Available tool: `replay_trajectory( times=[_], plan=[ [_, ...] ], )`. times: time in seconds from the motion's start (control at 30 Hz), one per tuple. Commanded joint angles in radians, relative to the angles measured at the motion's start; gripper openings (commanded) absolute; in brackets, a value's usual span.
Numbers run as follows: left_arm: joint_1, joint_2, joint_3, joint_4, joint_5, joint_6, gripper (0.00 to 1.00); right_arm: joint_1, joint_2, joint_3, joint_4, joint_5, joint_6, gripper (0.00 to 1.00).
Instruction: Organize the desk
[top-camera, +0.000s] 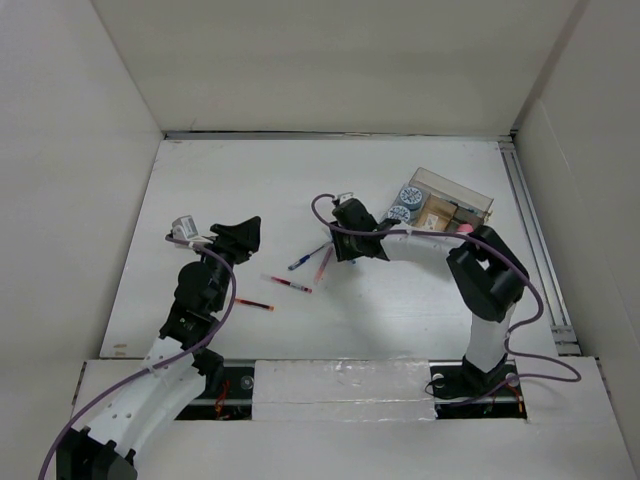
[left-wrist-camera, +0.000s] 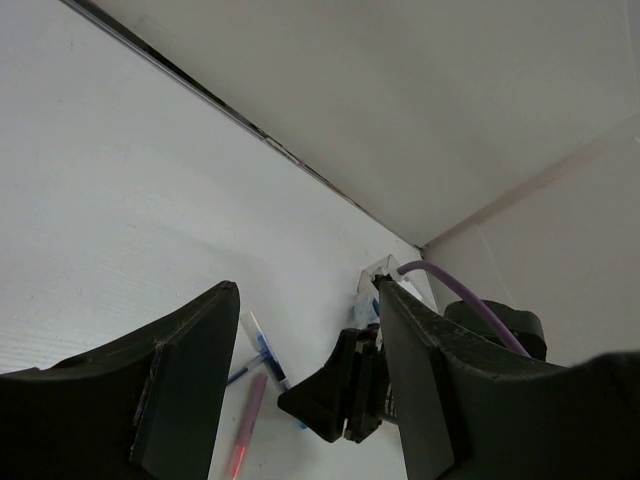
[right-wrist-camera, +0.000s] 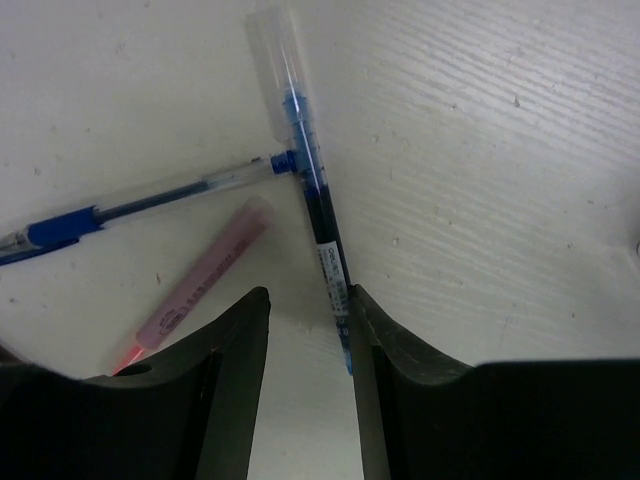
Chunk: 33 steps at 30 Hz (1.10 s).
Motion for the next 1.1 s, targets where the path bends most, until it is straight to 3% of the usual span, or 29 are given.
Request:
replay_trajectory(
  times=[0.0, 0.3, 0.6, 0.63, 0.67, 0.87, 1.07],
  plan=[
    [-0.003, -0.003, 0.012, 0.043, 0.006, 0.017, 0.54, 0.003, 0.028, 0.103, -0.009, 0.049, -0.011, 0.43],
    [-0.003, -0.010, 0.012, 0.042, 0.001, 0.017, 0.54, 0.003, 0.126, 0.153, -0.035, 0.101, -0.011, 0.40],
    [-0.003, 0.009, 0.018, 0.043, 0.006, 0.016, 0.54, -0.006, 0.101, 0.149, -0.049, 0.077, -0.016, 0.12],
    [-0.003, 0.006, 0.018, 0.042, 0.009, 0.019, 0.54, -0.006, 0.100, 0.151, -0.055, 0.078, -0.017, 0.02],
    [-0.003, 0.004, 0.016, 0.045, 0.009, 0.019, 0.54, -0.006, 0.094, 0.149, -0.060, 0.083, -0.016, 0.00],
    [-0.003, 0.003, 0.013, 0.051, 0.015, 0.016, 0.54, -0.025, -0.060, 0.093, -0.008, 0.087, -0.020, 0.00],
    [-0.003, 0.004, 0.016, 0.054, 0.026, 0.013, 0.54, -0.147, -0.190, 0.123, 0.039, 0.118, -0.049, 0.00]
  ],
)
